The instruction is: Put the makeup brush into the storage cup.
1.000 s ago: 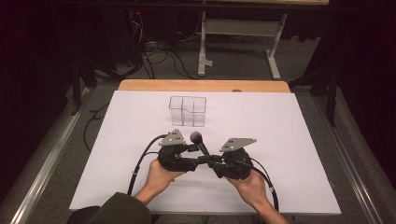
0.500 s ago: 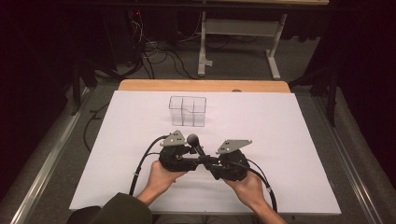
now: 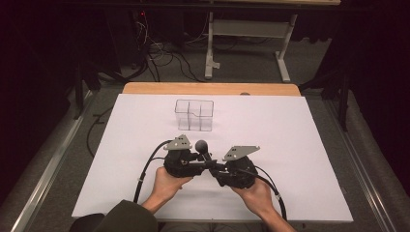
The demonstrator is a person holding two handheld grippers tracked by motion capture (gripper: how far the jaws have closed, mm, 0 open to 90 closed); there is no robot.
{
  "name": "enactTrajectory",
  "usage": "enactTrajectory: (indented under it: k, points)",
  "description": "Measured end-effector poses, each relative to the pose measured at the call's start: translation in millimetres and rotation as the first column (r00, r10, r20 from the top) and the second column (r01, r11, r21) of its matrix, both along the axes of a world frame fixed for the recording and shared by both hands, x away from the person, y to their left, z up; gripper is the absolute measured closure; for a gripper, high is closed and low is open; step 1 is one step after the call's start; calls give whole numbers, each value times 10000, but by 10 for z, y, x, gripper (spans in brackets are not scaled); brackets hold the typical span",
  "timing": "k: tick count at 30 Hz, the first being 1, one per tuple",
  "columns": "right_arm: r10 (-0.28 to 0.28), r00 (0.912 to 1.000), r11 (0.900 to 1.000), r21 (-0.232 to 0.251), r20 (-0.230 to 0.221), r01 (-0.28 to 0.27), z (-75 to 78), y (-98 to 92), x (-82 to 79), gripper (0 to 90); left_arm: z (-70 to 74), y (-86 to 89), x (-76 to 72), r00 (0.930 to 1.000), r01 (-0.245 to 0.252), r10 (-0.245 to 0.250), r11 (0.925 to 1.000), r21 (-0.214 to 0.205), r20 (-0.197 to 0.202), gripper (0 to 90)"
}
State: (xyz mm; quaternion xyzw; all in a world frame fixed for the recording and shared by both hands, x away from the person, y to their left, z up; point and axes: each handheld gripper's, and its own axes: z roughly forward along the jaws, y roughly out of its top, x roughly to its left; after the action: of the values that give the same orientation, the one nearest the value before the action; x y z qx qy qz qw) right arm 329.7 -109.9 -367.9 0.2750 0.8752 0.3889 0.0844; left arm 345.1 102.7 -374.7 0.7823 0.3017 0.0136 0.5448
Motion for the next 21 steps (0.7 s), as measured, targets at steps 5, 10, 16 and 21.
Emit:
enactTrajectory:
  k: [5,10,16,21]
  points:
    - [-7,10000,10000,26,44,6,0,5,-8,762,1,14,11,9998,147,-149,9998,-156,-115,666]
    - [59,9999,10000,-30,109,-59,-14,4,-10,761,7,1,4,9996,229,-231,9997,-131,-182,680]
    - [89,9999,9998,198,94,-90,-23,-12,-5,750,23,-7,-7,9993,282,-286,9995,-151,-258,702]
    - [98,9999,9998,166,99,-100,-19,-24,-10,728,43,-9,-14,9994,276,-278,9995,-125,-181,703]
